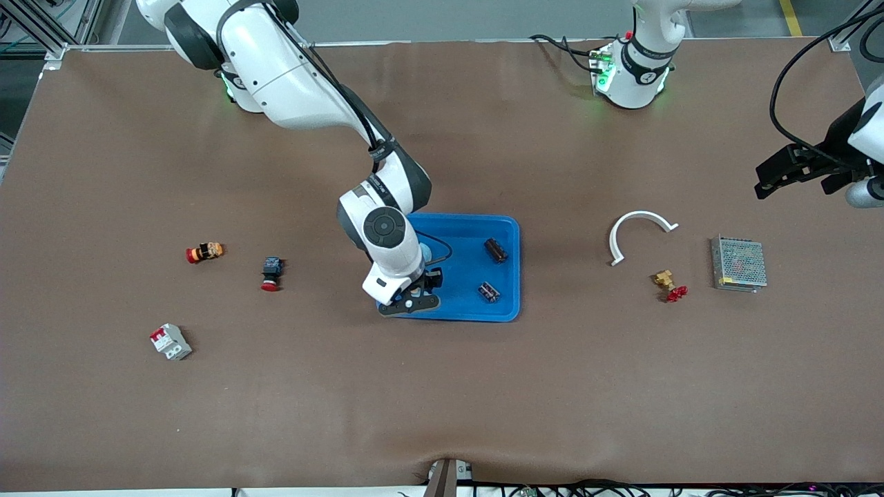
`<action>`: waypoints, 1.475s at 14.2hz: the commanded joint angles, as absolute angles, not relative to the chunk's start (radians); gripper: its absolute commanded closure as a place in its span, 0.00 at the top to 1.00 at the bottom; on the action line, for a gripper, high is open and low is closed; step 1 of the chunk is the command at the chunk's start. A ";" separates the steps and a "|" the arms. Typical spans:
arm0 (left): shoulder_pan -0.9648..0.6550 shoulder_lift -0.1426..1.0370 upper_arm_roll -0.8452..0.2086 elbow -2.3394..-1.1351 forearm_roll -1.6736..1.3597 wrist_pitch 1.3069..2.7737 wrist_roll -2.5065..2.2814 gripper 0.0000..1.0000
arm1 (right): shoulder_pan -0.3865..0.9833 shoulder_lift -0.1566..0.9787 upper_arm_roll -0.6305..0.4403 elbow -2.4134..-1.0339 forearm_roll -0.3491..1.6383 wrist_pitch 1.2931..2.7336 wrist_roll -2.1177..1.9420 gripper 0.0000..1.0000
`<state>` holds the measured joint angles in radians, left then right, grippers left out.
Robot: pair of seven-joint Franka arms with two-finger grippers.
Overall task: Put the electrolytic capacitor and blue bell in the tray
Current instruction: 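Carry the button into the tray beside the first and open the right gripper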
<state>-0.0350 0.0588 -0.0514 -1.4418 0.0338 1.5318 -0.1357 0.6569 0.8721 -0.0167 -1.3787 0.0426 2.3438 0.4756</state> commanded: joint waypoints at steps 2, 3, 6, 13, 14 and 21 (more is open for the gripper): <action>-0.035 0.043 -0.054 -1.448 0.012 1.532 -0.130 1.00 | 0.669 0.873 -0.026 -1.381 0.018 2.355 0.500 0.54; -0.034 0.041 -0.054 -1.448 0.012 1.532 -0.129 1.00 | 0.669 0.873 -0.026 -1.381 0.018 2.355 0.500 0.56; -0.034 0.040 -0.055 -1.447 0.011 1.532 -0.129 1.00 | 0.669 0.867 -0.026 -1.381 0.020 2.342 0.499 1.00; -0.035 0.026 -0.069 -1.451 0.014 1.534 -0.130 1.00 | 0.661 0.724 -0.025 -1.381 0.021 2.108 0.499 1.00; -0.034 0.023 -0.072 -1.451 0.014 1.534 -0.130 1.00 | 0.657 0.695 -0.025 -1.382 0.021 2.071 0.497 1.00; -0.031 0.011 -0.072 -1.457 0.012 1.528 -0.123 1.00 | 0.588 0.427 -0.023 -1.379 0.035 1.725 0.463 1.00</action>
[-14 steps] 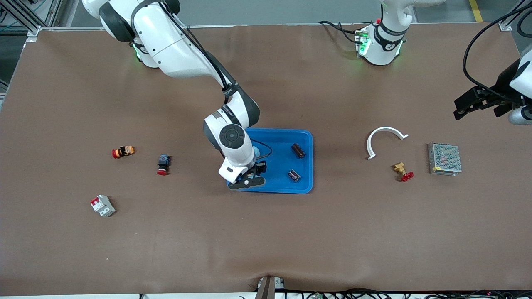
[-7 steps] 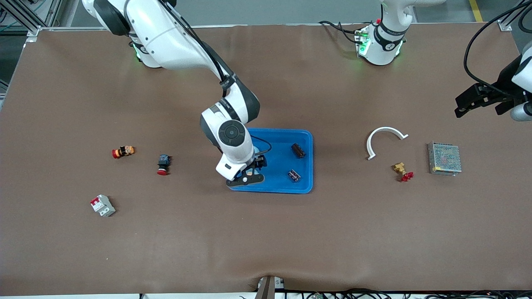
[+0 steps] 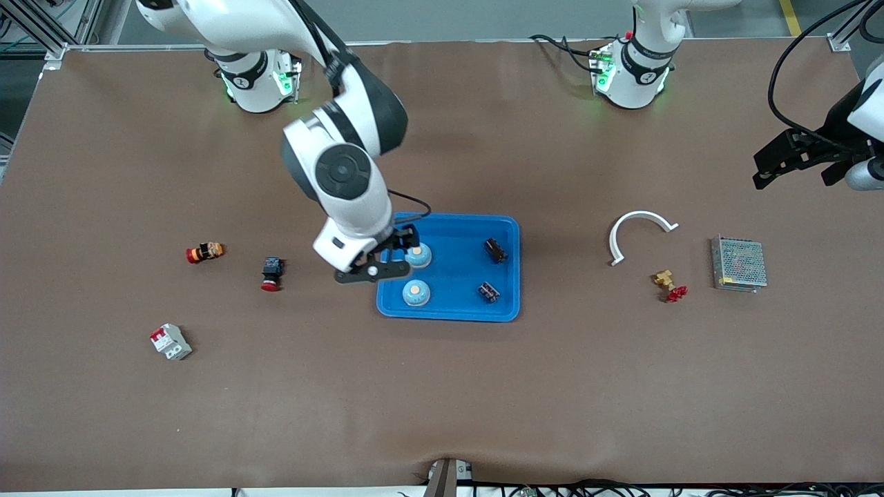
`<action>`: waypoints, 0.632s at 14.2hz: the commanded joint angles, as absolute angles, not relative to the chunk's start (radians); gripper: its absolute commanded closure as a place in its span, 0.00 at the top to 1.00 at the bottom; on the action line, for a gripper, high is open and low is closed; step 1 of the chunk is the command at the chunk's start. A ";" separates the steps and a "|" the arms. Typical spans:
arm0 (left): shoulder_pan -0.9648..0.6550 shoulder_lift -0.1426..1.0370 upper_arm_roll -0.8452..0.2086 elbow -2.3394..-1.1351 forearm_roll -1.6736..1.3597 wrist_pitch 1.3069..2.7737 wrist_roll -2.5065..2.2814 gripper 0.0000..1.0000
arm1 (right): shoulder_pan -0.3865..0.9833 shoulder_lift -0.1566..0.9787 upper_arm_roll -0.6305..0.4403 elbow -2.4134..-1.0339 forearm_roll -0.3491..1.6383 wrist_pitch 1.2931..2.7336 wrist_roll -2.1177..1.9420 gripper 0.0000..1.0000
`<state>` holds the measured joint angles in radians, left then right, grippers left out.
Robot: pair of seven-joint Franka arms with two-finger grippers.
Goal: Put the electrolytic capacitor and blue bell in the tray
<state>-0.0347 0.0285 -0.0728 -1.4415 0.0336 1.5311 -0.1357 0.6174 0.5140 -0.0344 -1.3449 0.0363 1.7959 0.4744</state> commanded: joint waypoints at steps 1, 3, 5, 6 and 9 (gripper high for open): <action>-0.032 0.012 -0.072 -1.457 0.012 1.525 -0.126 1.00 | 0.574 0.390 -0.023 -1.381 0.035 1.679 0.457 1.00; -0.032 0.020 -0.072 -1.453 0.012 1.526 -0.126 1.00 | 0.548 0.313 -0.023 -1.381 0.035 1.587 0.454 1.00; -0.032 0.020 -0.072 -1.451 0.014 1.526 -0.123 1.00 | 0.506 0.240 -0.023 -1.384 0.037 1.493 0.401 1.00; -0.031 0.020 -0.072 -1.451 0.014 1.525 -0.120 1.00 | 0.479 0.209 -0.023 -1.385 0.037 1.452 0.379 1.00; -0.034 0.020 -0.072 -1.451 0.014 1.525 -0.132 1.00 | 0.385 0.080 -0.025 -1.460 0.035 1.382 0.277 1.00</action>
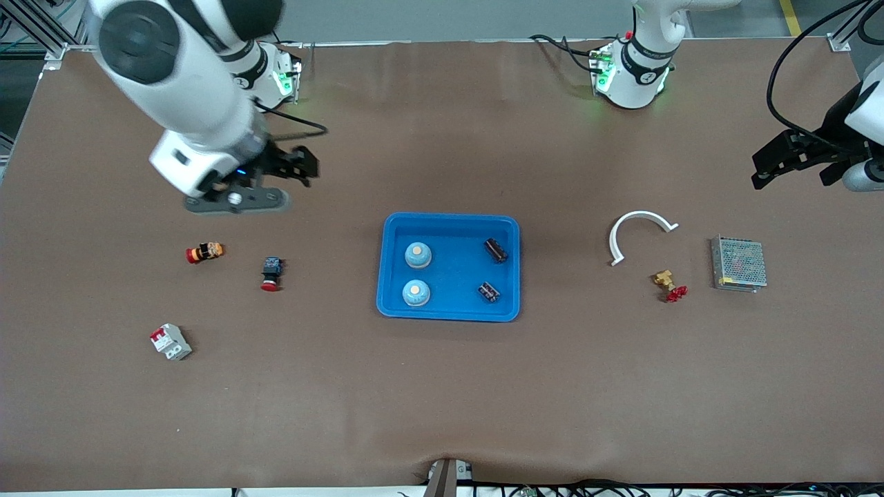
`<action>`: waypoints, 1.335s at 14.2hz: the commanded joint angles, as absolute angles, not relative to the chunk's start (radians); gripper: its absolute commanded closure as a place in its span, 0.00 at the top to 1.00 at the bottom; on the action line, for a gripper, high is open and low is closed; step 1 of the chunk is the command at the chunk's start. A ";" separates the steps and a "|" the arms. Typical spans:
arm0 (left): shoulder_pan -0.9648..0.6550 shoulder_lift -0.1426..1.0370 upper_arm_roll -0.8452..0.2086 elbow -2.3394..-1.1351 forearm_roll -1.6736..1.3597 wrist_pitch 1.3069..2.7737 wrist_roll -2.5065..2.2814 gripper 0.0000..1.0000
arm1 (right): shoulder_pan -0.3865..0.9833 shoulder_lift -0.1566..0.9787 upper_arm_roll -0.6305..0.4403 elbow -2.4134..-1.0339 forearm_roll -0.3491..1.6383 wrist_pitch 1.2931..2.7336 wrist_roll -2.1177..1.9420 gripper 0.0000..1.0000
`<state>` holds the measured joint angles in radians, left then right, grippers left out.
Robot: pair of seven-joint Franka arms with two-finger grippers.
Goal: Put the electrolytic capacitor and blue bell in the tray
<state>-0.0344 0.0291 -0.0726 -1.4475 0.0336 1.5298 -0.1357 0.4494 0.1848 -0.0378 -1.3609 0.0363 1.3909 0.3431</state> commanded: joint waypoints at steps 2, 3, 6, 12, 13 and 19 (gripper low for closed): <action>-0.037 0.018 -0.072 -1.450 0.014 1.525 -0.133 1.00 | 0.332 -0.035 -0.026 -1.566 0.028 1.388 0.215 1.00; -0.037 0.018 -0.072 -1.450 0.014 1.525 -0.132 1.00 | 0.298 -0.076 -0.026 -1.603 0.025 1.388 0.203 1.00; -0.035 0.009 -0.077 -1.459 0.009 1.522 -0.150 1.00 | 0.214 -0.178 -0.028 -1.704 0.023 1.394 0.135 1.00; -0.037 0.006 -0.095 -1.457 0.009 1.471 -0.230 1.00 | 0.036 -0.256 -0.028 -1.799 0.023 1.434 0.005 1.00; -0.035 0.008 -0.100 -1.456 0.011 1.471 -0.226 1.00 | -0.004 -0.256 -0.028 -1.801 0.025 1.437 -0.041 1.00; -0.038 0.020 -0.100 -1.448 0.021 1.471 -0.215 1.00 | -0.080 -0.250 -0.026 -1.799 0.023 1.445 -0.080 1.00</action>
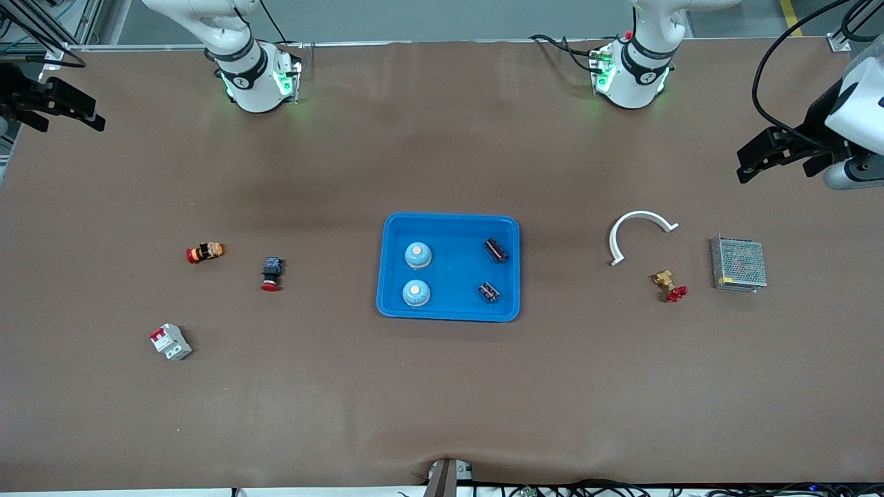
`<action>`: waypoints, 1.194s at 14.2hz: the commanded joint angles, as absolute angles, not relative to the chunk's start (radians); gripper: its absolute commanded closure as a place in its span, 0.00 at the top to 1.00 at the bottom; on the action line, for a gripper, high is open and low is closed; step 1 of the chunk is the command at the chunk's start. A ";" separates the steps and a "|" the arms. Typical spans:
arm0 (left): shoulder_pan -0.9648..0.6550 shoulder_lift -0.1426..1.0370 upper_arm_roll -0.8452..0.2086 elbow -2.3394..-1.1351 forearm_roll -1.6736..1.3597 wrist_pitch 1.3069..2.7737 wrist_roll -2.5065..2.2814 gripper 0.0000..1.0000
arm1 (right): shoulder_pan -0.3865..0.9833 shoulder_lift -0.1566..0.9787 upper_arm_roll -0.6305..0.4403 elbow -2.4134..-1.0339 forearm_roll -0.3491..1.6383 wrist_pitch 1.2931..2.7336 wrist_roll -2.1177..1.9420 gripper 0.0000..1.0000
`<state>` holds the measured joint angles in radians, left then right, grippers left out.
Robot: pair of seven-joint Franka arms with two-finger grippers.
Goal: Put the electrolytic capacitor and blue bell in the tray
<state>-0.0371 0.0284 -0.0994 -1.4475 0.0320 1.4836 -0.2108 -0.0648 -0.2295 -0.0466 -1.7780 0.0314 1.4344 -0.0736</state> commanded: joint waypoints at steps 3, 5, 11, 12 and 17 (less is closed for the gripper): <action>-0.041 0.029 -0.097 -1.436 0.020 1.473 -0.218 1.00 | -0.081 -0.247 -0.028 -1.790 0.021 1.439 -0.078 1.00; -0.037 0.043 -0.097 -1.417 0.020 1.473 -0.219 1.00 | -0.080 -0.242 -0.026 -1.779 -0.007 1.431 -0.075 1.00; -0.032 0.044 -0.095 -1.417 0.020 1.474 -0.219 1.00 | -0.081 -0.242 -0.026 -1.770 -0.011 1.434 -0.064 1.00; -0.032 0.044 -0.095 -1.417 0.020 1.474 -0.219 1.00 | -0.081 -0.241 -0.026 -1.770 -0.011 1.434 -0.066 1.00; -0.034 0.044 -0.095 -1.417 0.023 1.474 -0.221 1.00 | -0.081 -0.238 -0.026 -1.764 -0.011 1.447 -0.064 1.00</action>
<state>-0.0332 0.0341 -0.0952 -1.4419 0.0320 1.4841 -0.2116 -0.0650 -0.2296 -0.0411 -1.7716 0.0053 1.4431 -0.0716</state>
